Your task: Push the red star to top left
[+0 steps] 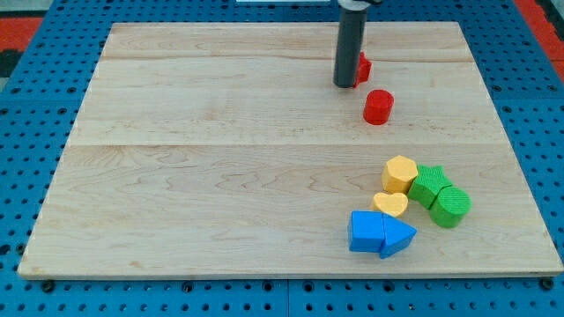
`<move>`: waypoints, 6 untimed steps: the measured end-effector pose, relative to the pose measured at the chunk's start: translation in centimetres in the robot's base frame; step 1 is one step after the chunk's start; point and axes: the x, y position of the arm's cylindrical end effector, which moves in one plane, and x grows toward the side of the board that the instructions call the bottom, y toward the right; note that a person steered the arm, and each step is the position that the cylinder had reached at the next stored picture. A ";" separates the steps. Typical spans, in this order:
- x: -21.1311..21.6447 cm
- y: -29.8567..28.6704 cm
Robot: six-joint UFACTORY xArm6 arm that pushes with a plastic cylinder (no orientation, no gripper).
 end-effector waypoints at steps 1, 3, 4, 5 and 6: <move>0.0 0.6; 0.7 4.6; 0.7 8.1; -2.9 4.7; -6.3 0.3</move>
